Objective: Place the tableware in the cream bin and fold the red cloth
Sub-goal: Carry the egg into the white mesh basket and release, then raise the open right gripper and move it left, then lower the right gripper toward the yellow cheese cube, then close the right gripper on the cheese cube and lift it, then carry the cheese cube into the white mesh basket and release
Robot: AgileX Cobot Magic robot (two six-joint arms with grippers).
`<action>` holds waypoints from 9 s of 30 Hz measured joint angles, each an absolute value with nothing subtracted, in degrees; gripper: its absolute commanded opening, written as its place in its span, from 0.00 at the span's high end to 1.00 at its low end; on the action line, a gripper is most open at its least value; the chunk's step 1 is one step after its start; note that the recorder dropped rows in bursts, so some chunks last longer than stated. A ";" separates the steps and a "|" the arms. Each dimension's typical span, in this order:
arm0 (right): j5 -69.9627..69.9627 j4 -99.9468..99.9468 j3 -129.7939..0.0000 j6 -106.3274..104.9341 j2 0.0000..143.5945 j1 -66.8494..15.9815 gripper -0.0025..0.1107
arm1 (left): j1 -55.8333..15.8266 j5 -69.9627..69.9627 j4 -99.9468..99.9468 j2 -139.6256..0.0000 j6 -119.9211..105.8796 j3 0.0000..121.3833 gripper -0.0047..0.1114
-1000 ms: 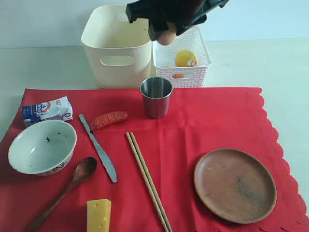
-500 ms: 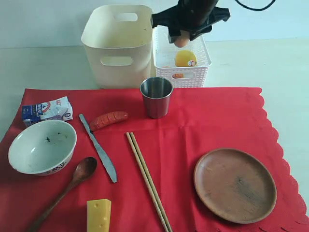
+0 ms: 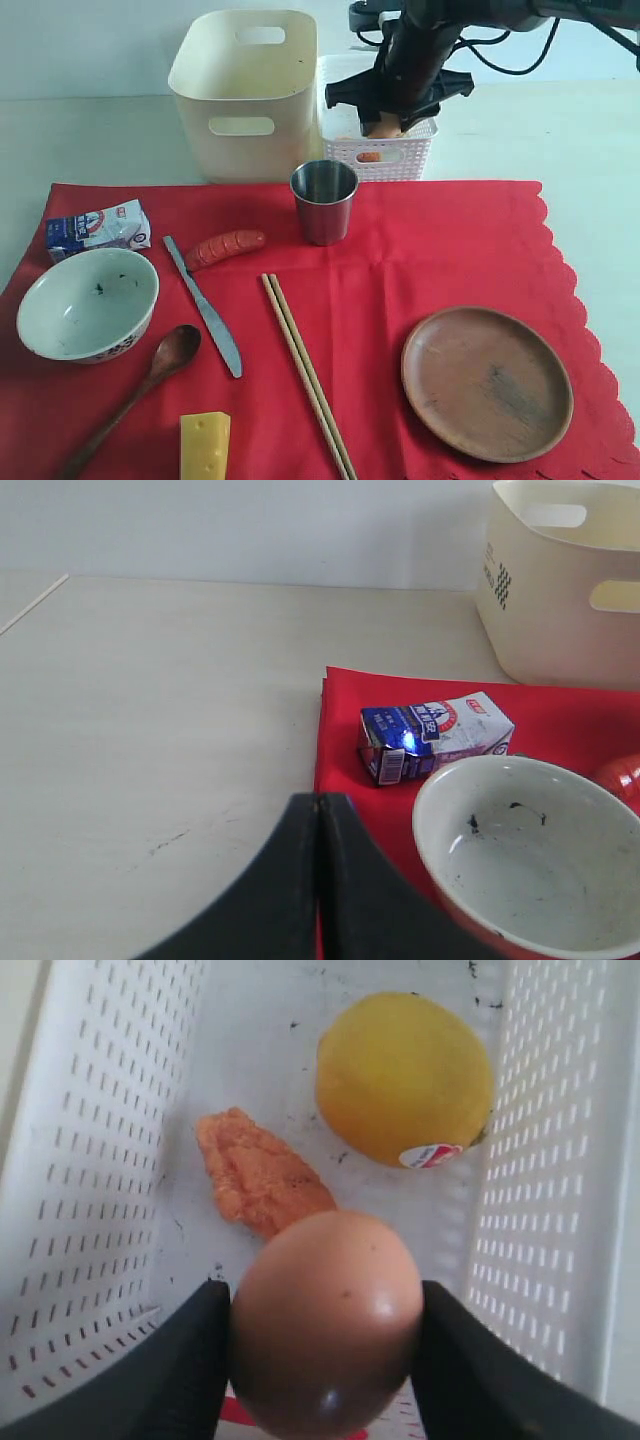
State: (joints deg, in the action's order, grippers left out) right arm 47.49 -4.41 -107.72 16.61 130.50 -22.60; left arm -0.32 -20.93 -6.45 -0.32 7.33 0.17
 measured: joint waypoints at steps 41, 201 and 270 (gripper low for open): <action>64.57 10.30 -107.97 8.11 112.50 -22.60 0.38 | -0.32 -20.93 -6.45 -0.32 7.33 0.17 0.96; 50.68 1.48 -80.88 32.04 112.49 -63.27 0.98 | -0.32 -20.93 -6.45 -0.32 7.33 0.17 0.96; 16.17 -16.02 -101.50 15.63 131.57 -22.99 0.97 | -0.32 -20.93 -6.45 -0.32 7.33 0.17 0.96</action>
State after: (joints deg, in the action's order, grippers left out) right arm 16.17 -16.02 -101.50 15.63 131.57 -22.99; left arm -0.32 -20.93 -6.45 -0.32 7.33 0.17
